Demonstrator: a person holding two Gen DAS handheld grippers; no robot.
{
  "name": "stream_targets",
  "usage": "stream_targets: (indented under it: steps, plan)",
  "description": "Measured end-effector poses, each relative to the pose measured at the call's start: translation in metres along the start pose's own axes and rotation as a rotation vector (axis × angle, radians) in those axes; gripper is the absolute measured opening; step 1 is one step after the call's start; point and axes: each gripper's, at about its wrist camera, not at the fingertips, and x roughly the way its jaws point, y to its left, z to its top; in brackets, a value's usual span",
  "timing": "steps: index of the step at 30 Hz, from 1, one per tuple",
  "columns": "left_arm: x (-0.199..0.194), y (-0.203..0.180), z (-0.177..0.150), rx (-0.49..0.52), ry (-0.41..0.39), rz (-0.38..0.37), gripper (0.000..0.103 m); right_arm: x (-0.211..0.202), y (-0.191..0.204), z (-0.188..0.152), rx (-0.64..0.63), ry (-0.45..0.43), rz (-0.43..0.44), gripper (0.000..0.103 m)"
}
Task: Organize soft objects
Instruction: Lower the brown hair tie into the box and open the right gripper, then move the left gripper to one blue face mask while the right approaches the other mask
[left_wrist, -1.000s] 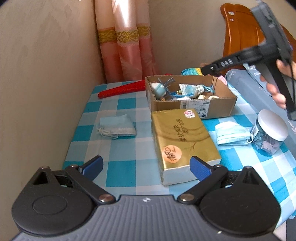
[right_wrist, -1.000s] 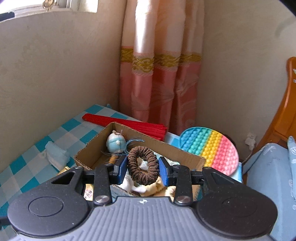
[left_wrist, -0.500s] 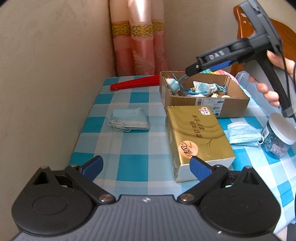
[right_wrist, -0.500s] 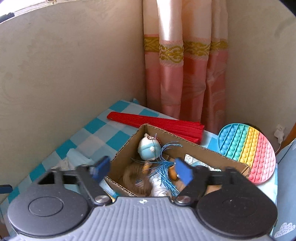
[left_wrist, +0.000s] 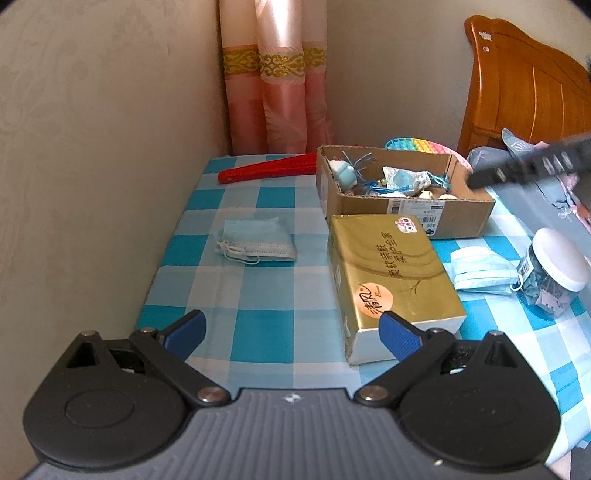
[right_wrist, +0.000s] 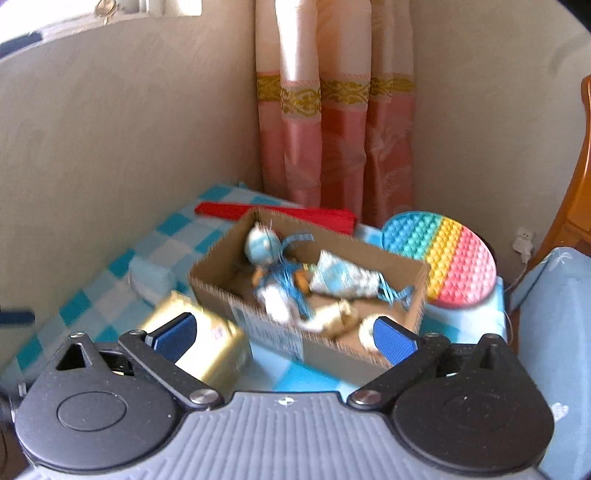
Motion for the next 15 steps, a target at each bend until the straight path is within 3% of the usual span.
stream_targets:
  steps: [5, 15]
  plan:
    - [0.003, 0.006, 0.001, -0.023, 0.005, 0.021, 0.1, -0.002, -0.001, -0.024, -0.038, 0.065, -0.004, 0.103]
    - [0.01, 0.016, 0.003, -0.056, 0.014, 0.051, 0.1, 0.035, 0.001, -0.057, -0.144, 0.233, -0.02, 0.103]
